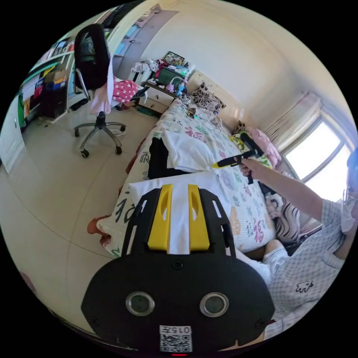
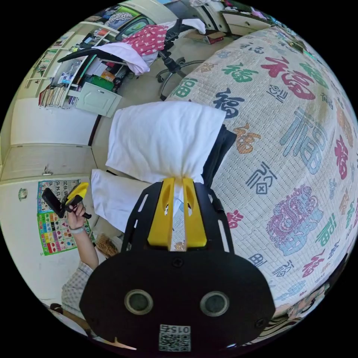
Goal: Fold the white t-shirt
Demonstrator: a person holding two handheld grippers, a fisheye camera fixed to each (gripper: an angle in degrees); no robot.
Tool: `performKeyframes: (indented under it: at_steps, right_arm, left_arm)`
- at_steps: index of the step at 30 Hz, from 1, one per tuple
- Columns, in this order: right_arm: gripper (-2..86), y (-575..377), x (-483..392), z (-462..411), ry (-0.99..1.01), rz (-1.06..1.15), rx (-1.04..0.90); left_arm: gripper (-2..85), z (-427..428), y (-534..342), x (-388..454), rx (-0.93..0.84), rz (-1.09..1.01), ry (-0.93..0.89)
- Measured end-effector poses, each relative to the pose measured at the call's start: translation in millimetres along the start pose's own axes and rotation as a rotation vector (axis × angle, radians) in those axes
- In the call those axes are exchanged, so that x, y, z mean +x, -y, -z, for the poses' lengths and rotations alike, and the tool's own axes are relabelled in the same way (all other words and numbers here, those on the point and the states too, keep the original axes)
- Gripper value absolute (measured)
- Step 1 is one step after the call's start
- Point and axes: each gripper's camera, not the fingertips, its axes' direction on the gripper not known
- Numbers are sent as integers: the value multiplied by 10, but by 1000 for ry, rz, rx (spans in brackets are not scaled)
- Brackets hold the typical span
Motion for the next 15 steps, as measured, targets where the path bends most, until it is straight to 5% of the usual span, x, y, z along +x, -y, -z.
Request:
performKeyframes:
  at_steps: [15]
  right_arm:
    - [-10,-708,-1758,1884,0,235,262]
  left_arm:
    - [144,-912,60,2010,31,-70,299]
